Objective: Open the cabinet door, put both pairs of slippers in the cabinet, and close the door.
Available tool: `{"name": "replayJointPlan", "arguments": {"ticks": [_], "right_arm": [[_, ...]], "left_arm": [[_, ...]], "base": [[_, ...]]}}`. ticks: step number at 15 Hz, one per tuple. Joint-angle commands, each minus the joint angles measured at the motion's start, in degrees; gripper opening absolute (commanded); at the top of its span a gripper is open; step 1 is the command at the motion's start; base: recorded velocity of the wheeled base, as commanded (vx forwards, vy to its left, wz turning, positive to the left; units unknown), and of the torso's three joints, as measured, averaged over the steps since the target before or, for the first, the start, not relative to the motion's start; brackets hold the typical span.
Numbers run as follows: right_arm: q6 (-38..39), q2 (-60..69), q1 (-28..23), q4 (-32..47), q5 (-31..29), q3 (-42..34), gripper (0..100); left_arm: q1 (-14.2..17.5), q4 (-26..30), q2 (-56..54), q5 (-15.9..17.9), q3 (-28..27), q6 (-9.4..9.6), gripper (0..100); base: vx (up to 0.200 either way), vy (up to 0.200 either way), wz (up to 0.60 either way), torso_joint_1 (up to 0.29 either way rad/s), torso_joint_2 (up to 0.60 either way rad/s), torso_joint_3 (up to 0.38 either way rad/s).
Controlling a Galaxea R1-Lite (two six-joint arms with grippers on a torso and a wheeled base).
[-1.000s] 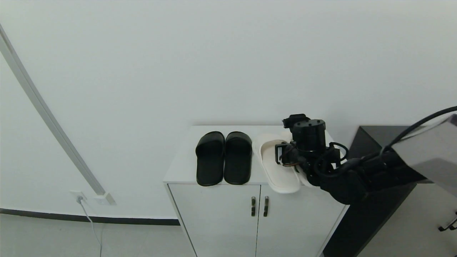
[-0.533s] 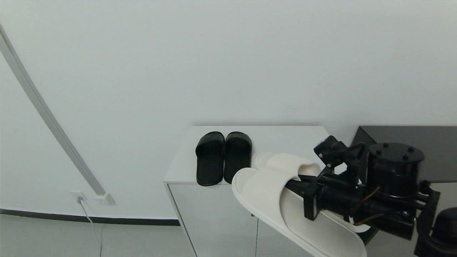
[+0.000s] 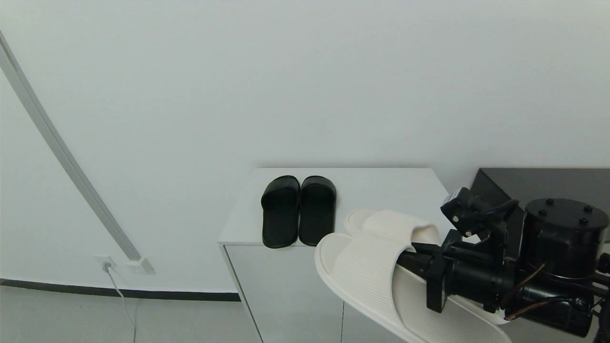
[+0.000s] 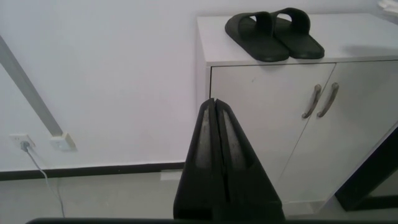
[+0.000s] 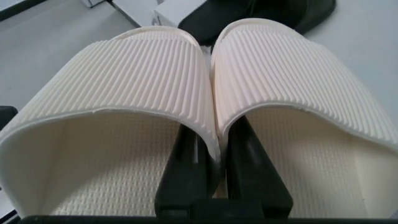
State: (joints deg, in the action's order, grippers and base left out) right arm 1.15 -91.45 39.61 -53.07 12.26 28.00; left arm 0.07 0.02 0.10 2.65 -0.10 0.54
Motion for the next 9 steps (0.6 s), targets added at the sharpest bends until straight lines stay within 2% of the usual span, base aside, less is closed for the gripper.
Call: {"name": "replayJointPlan", "arguments": {"ticks": [1,3,9], "right_arm": [[0.0,-0.1,0.0,0.1,0.0,-0.3,0],[-0.9,-0.2,-0.1,0.1,0.0,-0.8,0],[-2.4,-0.2,-0.1,0.1,0.0,-2.2,0]], "left_arm": [[0.0,0.1,0.0,0.0,0.0,-0.01,0],[0.0,0.0,0.0,0.0,0.0,-0.01,0],[0.0,0.0,0.0,-0.1,0.0,-0.01,0]], "base": [[-0.2,0.0,0.0,0.012,0.01,0.002],[-0.2,0.0,0.0,0.01,0.0,0.0],[0.0,0.0,0.0,0.0,0.0,0.0]]}}
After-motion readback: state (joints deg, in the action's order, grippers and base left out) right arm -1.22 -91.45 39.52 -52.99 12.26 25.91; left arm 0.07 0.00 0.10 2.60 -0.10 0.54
